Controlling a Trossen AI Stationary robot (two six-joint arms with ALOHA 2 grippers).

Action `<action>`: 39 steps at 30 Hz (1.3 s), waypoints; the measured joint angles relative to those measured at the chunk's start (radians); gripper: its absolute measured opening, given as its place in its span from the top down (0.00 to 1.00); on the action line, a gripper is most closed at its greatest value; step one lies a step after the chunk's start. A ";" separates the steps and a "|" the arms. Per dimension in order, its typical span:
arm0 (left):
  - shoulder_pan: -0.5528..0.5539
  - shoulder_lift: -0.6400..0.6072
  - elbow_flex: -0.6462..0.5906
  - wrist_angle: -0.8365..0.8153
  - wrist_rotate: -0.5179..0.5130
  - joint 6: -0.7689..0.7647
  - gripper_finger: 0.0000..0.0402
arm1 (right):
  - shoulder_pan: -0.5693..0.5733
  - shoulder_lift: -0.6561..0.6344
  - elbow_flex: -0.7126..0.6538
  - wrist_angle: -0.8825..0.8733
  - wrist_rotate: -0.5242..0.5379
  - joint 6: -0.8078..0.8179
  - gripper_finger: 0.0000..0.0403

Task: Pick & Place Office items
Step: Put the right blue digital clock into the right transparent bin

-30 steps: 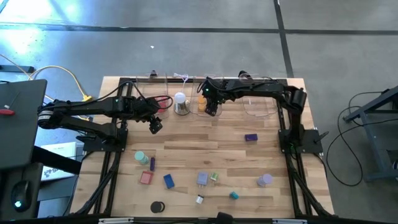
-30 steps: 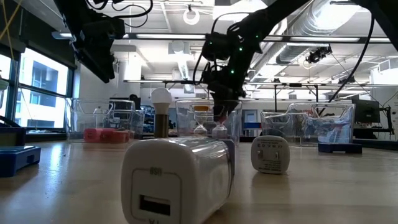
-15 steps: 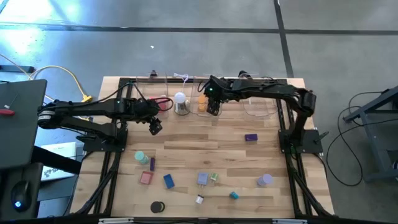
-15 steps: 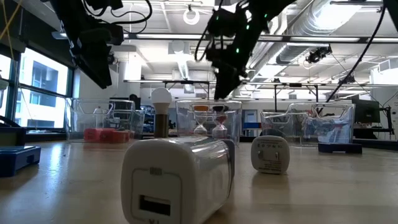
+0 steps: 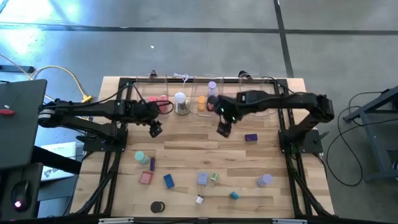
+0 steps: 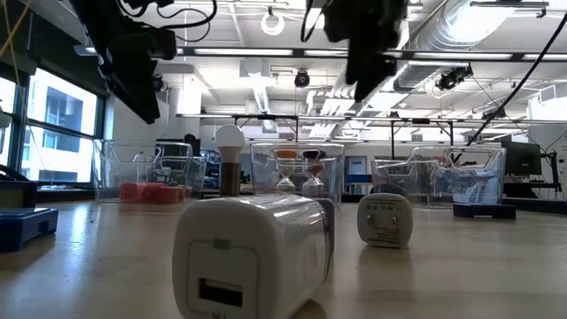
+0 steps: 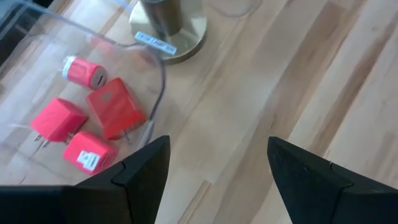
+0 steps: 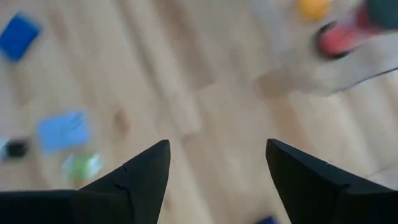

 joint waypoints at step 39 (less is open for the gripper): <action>-0.154 0.027 0.000 0.154 0.000 0.081 0.35 | 0.289 -0.642 -0.879 0.215 0.245 0.239 0.37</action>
